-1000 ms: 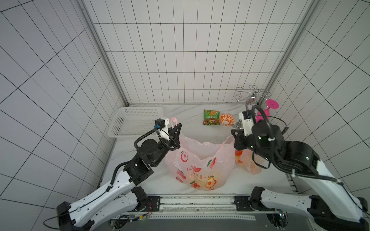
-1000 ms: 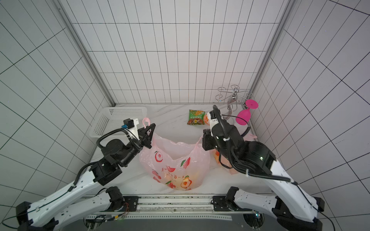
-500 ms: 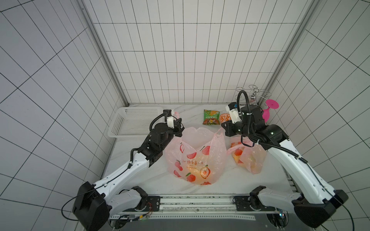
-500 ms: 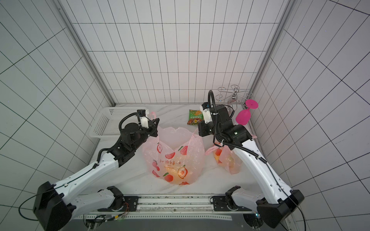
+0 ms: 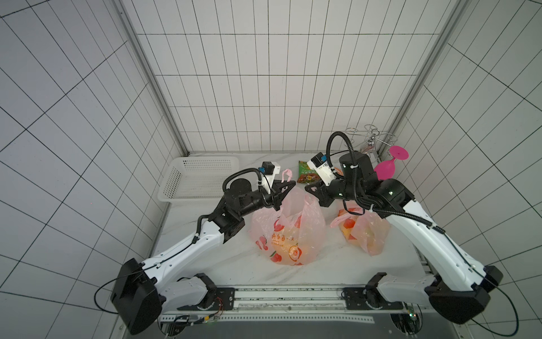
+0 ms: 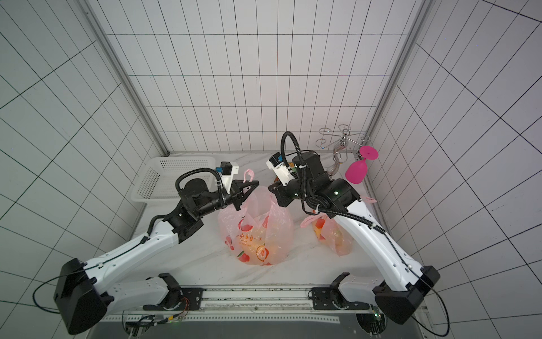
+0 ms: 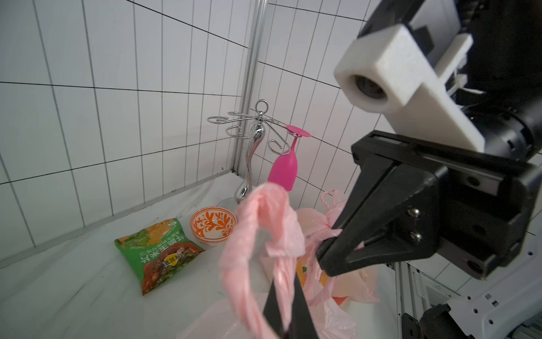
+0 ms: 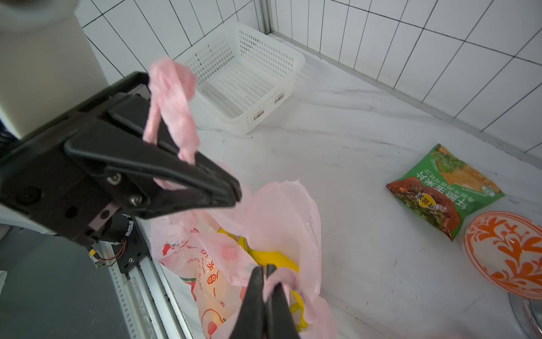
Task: Place the banana into a plastic bag & tie a knot
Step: Cross the plastic bag at the center of the board.
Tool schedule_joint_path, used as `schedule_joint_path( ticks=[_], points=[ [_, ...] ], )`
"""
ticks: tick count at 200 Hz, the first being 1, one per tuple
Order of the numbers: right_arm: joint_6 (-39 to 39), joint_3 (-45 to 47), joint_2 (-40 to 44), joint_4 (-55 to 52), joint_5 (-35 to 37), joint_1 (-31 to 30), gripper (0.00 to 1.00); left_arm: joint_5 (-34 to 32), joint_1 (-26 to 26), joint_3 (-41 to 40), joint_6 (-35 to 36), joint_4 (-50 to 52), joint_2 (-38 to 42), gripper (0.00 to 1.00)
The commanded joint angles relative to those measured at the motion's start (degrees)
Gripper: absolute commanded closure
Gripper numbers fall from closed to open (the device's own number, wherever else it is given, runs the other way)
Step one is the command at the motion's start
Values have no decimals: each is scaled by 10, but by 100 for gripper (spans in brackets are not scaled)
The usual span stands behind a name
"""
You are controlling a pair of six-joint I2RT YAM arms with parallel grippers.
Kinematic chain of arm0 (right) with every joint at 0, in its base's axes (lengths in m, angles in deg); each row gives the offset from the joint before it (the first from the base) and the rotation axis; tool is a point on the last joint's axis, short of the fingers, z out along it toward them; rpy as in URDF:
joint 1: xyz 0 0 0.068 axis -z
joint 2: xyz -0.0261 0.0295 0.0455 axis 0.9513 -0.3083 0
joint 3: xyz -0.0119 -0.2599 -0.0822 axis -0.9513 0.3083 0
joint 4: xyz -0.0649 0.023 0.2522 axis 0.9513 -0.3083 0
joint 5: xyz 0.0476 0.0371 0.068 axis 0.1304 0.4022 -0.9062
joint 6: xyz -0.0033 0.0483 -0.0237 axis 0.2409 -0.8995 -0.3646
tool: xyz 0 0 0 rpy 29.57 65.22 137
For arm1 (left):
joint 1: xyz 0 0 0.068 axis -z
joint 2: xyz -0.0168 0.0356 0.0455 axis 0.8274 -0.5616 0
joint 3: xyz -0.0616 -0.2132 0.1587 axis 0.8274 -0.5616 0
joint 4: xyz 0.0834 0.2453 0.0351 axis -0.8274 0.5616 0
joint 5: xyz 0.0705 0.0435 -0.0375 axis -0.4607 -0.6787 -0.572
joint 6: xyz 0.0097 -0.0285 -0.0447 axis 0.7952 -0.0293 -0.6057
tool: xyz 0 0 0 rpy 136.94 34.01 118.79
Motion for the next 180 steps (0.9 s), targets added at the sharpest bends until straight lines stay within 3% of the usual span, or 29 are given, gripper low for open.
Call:
schedule_joint_path(
  ticks=[1, 63, 180],
  points=[
    [45, -72, 0, -28, 14, -14, 100, 71, 7, 15, 9, 4, -3, 99],
    [59, -77, -2, -32, 39, -41, 100, 110, 11, 6, 8, -6, -17, 98],
    [64, -50, 35, -15, 6, -75, 100, 54, 19, 7, 17, 4, -38, 94]
  ],
)
